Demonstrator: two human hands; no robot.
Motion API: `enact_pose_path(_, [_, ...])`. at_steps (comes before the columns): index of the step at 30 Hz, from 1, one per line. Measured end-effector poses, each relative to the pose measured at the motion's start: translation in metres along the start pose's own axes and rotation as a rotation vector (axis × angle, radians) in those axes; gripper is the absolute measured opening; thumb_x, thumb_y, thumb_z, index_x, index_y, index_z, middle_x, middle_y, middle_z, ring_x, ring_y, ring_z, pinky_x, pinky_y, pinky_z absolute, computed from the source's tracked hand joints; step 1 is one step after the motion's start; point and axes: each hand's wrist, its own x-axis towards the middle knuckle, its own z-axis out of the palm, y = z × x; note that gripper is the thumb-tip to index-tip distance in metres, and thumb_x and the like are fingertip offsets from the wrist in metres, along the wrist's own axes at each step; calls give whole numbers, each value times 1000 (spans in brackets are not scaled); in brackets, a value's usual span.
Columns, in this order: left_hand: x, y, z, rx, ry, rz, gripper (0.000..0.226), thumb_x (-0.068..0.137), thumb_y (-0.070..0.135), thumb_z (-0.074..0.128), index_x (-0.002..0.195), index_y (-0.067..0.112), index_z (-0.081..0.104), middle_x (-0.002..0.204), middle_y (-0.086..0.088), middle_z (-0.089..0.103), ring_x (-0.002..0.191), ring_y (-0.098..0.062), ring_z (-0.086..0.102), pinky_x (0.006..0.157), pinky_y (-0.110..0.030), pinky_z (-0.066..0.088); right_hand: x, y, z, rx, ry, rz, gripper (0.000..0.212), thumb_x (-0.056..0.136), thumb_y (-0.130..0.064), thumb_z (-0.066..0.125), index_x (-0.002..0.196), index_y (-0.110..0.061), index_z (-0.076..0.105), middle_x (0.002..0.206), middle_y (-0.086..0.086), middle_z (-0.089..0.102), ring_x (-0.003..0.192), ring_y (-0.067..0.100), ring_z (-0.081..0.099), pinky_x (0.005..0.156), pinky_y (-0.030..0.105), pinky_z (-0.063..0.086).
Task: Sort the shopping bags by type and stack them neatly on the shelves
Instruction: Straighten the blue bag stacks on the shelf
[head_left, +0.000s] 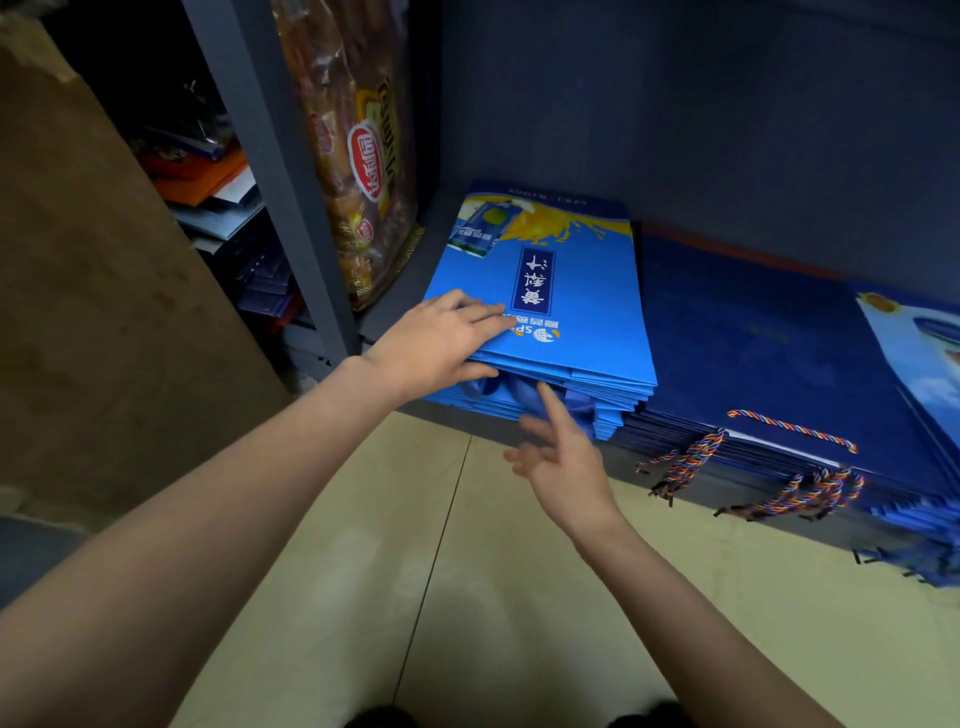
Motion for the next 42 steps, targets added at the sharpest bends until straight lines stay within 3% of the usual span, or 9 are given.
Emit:
enact_pose_path(6, [0,-4,5,-10,-1,-1,64,94,46,43,149,23,19,155,2,23,133,-22,29,110,-37,28,-15,20,-50,-564,414,-436,39,80,-10,65,119,-13,59,100,7,59,89,26,55,78,32,47])
enact_pose_path(11, [-2,0,9,-11,9,-6,64,94,43,46,149,21,21,154,0,25,134,-24,28,111,-39,26,-7,40,-25,-647,201,-350,69,72,-10,77,134,-20,48,126,14,41,88,32,59,70,39,51])
enact_pose_path(17, [-4,2,13,-39,44,-2,64,92,38,53,146,17,28,151,-4,32,134,-28,32,111,-41,27,20,23,-3,-443,338,-537,28,79,-18,45,95,-4,62,89,12,55,66,32,60,57,38,49])
enact_pose_path(21, [-4,1,14,-51,54,-5,64,91,39,53,146,18,28,151,-4,32,134,-27,32,112,-41,27,18,17,-8,-344,328,-619,34,84,-21,43,108,-3,60,93,10,61,80,22,64,75,29,52])
enact_pose_path(25, [-4,-2,14,-52,81,7,63,92,38,53,146,16,30,150,-5,34,133,-29,34,110,-43,29,7,28,-17,-575,197,-782,41,89,-11,43,130,-6,41,127,16,57,119,19,48,104,23,30])
enact_pose_path(28, [-3,-5,10,-49,84,10,60,93,39,50,146,19,29,151,-3,33,133,-27,34,110,-42,30,14,32,-20,-832,33,-771,59,81,-2,49,138,0,35,142,20,42,130,28,38,111,27,20])
enact_pose_path(34, [-4,-11,-9,-54,231,35,50,90,33,58,135,12,50,135,-9,54,114,-33,55,95,-42,47,31,24,8,-1042,-12,-566,78,63,-3,67,136,5,40,140,21,43,130,34,40,105,44,38])
enact_pose_path(38, [-7,-5,-4,-17,229,71,54,83,43,45,120,8,63,115,-10,67,92,-32,66,74,-42,58,40,0,23,-1027,-6,-258,68,89,-21,51,146,-4,19,150,15,27,137,30,28,112,38,21])
enact_pose_path(42, [-6,-6,9,-12,228,75,50,79,31,64,122,6,61,118,-13,65,96,-35,65,80,-47,55,-3,-12,7,-928,-58,-320,71,92,-23,44,149,-6,6,156,10,9,135,28,29,110,32,24])
